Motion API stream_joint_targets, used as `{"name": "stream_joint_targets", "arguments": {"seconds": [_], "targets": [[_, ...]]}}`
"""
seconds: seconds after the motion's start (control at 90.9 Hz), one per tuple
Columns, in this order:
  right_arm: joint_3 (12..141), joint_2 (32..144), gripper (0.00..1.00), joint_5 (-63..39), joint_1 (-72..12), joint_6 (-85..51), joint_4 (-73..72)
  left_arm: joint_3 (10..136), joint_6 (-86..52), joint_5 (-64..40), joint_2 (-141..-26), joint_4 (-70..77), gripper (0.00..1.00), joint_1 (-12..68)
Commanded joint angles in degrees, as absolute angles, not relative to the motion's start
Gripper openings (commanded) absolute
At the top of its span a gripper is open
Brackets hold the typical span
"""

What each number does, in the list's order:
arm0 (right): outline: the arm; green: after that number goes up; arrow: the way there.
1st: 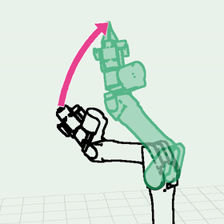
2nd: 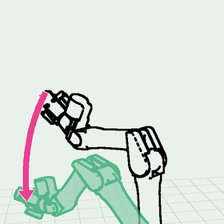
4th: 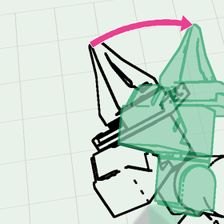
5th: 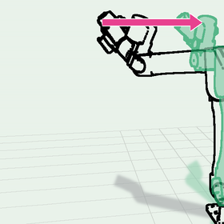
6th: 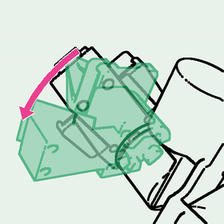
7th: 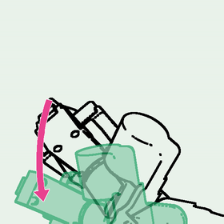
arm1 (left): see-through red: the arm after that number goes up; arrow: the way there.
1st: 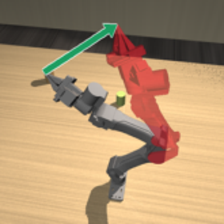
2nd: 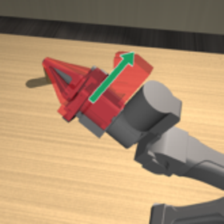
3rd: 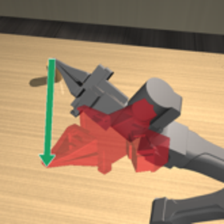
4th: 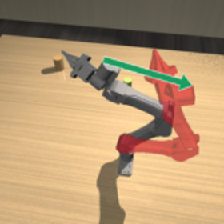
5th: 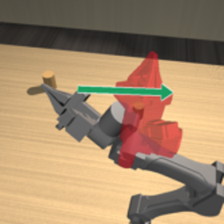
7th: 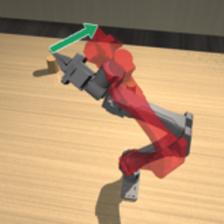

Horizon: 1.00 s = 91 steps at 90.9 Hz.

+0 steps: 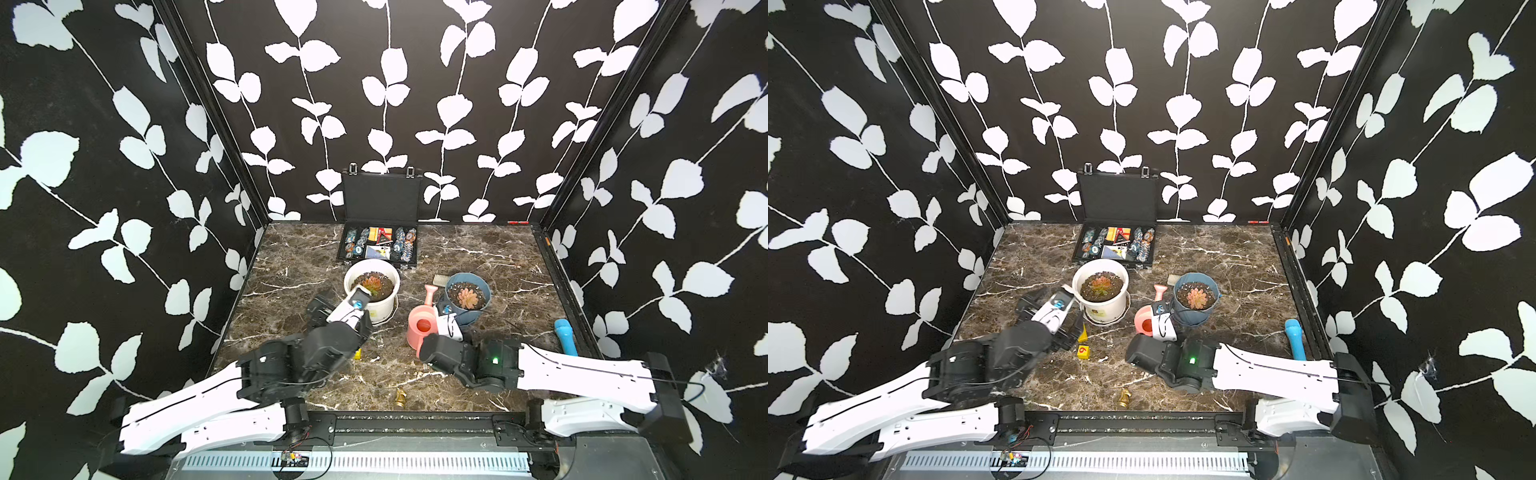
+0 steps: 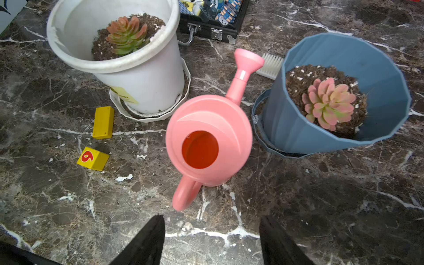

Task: Water the succulent around the soil edge
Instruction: Pick up the watering can from the center of the board.

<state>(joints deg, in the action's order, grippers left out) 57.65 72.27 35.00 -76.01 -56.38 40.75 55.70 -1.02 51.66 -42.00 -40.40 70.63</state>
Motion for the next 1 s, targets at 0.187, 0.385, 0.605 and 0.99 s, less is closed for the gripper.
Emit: {"name": "stream_joint_targets", "arguments": {"seconds": [0.187,0.385,0.605,0.99], "targets": [[58.6,78.1,0.65,35.3,-77.1,-61.1,36.7,55.4,-8.5,45.7,-42.2,-47.4,0.99,65.0],[60.0,82.7,0.59,35.3,-77.1,-64.6,36.7,55.9,-10.3,34.2,-45.8,-46.5,0.99,55.8],[59.0,84.9,0.55,36.7,-77.1,-68.9,35.9,58.1,-10.3,28.0,-48.9,-47.3,0.99,52.1],[59.0,90.4,0.48,39.4,-77.1,-71.6,32.4,54.9,-9.9,22.1,-49.0,-45.6,0.99,48.5]]}}
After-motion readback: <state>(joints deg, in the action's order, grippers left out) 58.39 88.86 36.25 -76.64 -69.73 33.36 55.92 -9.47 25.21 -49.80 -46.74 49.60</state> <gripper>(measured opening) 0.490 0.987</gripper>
